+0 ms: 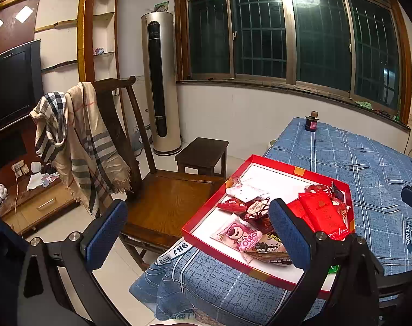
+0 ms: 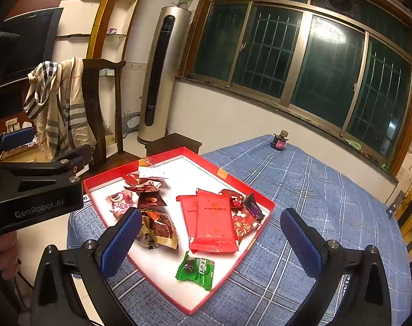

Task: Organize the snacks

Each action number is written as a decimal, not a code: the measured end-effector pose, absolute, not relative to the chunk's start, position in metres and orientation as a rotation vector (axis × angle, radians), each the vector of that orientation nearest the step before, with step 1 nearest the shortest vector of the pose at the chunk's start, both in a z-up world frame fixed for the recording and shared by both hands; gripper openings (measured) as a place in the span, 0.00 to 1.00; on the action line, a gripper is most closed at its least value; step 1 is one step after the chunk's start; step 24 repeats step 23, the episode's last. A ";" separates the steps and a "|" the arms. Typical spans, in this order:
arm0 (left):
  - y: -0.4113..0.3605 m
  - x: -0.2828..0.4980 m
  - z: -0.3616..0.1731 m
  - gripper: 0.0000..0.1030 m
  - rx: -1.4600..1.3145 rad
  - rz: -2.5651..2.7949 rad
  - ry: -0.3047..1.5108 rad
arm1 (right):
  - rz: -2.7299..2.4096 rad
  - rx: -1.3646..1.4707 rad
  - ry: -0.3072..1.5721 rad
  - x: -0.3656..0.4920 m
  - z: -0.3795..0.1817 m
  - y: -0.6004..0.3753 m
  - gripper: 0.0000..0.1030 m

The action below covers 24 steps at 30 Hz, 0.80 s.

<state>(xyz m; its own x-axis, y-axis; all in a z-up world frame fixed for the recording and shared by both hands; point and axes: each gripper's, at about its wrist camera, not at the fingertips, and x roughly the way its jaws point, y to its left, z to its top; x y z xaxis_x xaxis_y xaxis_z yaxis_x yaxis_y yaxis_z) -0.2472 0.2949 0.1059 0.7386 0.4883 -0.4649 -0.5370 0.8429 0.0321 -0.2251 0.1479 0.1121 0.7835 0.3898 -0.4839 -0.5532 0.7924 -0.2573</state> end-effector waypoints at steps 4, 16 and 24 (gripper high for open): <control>0.296 -0.249 0.105 1.00 -0.106 0.561 0.481 | 0.527 -0.403 0.424 -0.227 0.113 0.149 1.00; 0.296 -0.249 0.105 1.00 -0.100 0.556 0.481 | 0.534 -0.404 0.424 -0.227 0.114 0.153 1.00; 0.280 -0.243 0.112 1.00 -0.069 0.527 0.465 | 0.526 -0.394 0.428 -0.225 0.114 0.150 1.00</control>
